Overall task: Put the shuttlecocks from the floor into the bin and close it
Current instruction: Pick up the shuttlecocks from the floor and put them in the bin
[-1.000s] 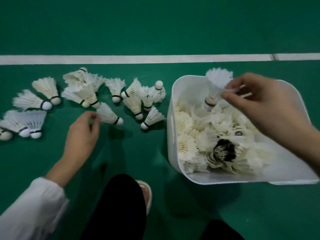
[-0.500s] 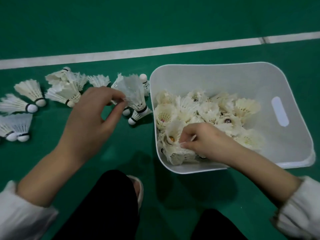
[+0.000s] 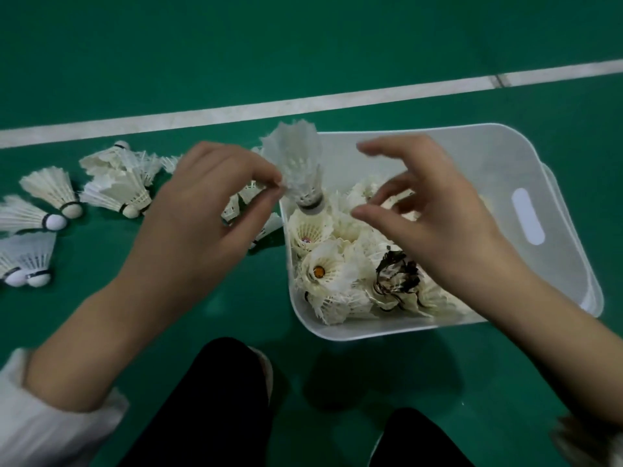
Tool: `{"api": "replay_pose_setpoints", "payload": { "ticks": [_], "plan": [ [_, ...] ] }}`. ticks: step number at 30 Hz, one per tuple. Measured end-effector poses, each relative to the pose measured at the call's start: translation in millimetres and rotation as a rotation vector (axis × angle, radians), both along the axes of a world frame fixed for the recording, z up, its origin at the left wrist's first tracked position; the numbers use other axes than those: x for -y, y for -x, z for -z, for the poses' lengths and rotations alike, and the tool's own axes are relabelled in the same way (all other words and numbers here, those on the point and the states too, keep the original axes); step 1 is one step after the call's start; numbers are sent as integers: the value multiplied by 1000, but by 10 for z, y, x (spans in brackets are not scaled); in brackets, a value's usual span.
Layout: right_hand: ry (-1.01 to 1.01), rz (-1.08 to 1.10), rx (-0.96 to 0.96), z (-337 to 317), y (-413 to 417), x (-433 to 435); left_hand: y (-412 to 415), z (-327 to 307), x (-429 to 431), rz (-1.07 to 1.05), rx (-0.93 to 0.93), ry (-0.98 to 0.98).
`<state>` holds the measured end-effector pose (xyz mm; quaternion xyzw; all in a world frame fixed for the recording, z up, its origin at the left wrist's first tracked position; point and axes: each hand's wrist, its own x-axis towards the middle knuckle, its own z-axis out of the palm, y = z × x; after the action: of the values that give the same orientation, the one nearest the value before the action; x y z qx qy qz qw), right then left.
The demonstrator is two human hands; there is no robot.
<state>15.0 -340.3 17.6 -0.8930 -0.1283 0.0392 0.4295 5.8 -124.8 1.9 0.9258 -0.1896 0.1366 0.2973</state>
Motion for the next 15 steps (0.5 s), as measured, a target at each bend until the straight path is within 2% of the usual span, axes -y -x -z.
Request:
{"api": "replay_pose_setpoints", "payload": {
  "ticks": [3,8,12,15],
  "plan": [
    [70,-87,86,-2,-67,-39,-54,27,147,85,-44,17],
    [188,-49,80,100,-166,4,-111,116,260,142,-78,55],
    [184,47,102,101,-261,121,-167,104,130,33,-133,179],
    [223,96,78,187,-389,173,-264,268,-123,-88,-176,42]
  ]
}}
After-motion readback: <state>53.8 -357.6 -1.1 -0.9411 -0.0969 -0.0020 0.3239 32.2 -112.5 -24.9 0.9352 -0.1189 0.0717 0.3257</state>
